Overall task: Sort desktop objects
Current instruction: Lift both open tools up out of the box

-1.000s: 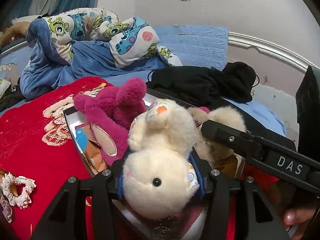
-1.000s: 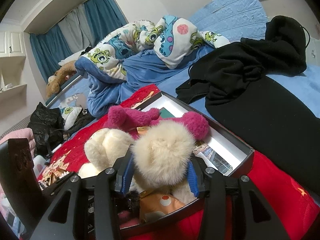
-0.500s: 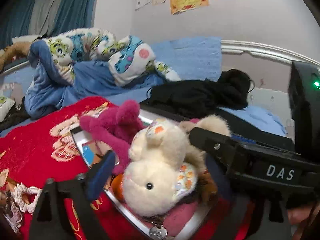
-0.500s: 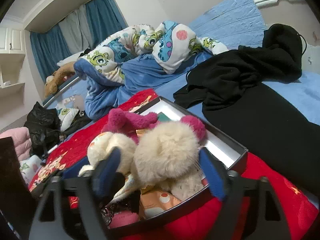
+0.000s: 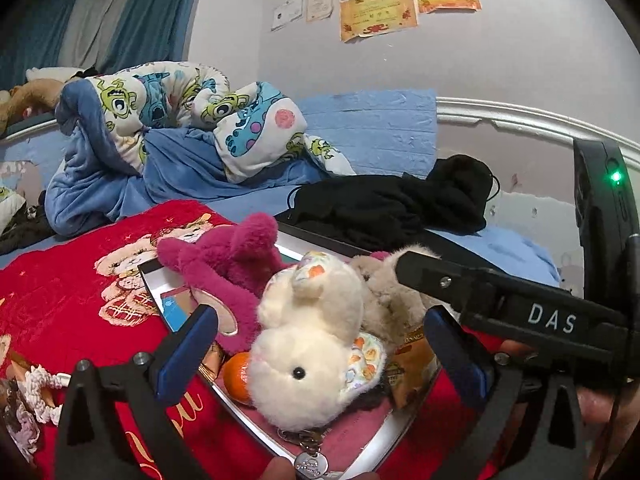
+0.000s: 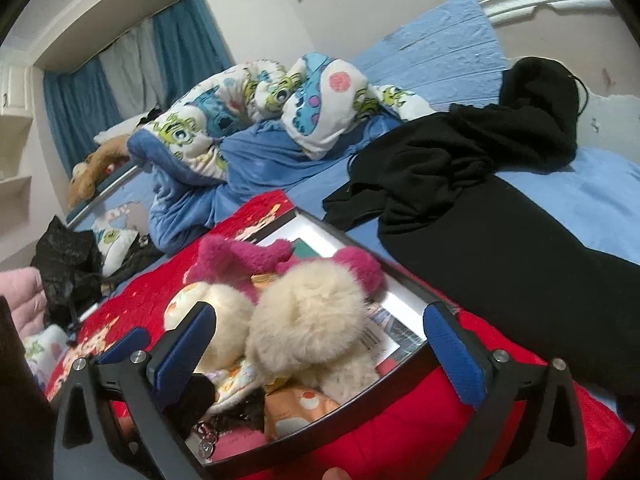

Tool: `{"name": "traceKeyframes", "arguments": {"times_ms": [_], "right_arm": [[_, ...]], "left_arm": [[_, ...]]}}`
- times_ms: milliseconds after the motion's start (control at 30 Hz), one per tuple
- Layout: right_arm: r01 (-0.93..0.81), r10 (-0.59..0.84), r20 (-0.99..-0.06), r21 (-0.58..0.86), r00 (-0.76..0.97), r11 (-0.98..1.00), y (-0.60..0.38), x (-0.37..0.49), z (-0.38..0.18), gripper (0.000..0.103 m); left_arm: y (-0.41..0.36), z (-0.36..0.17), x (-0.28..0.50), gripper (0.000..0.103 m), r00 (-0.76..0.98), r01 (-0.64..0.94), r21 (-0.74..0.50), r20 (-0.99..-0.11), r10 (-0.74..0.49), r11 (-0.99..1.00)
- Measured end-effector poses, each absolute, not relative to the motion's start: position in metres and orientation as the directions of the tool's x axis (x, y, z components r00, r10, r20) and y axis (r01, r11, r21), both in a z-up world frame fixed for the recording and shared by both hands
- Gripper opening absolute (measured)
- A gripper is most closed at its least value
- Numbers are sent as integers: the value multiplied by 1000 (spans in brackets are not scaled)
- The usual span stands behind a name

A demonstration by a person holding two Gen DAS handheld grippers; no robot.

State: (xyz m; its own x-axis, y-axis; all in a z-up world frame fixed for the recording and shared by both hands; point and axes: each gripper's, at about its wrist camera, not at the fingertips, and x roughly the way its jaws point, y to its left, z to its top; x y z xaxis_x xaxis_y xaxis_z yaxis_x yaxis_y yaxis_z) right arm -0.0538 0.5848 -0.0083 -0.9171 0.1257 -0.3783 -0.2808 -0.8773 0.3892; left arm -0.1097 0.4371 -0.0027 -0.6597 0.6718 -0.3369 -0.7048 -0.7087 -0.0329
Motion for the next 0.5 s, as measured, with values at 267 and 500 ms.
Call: {"name": "traceKeyframes", "arguments": {"times_ms": [267, 500], "right_arm": [[-307, 150, -385, 385, -910, -870, 589, -50, -8, 103], [-306, 182, -366, 317, -912, -898, 579, -42, 0, 103]], "left_arm": [[433, -3, -111, 103, -676, -689, -41, -325, 662, -723], [421, 3, -110, 103, -704, -665, -67, -278, 654, -744]]}}
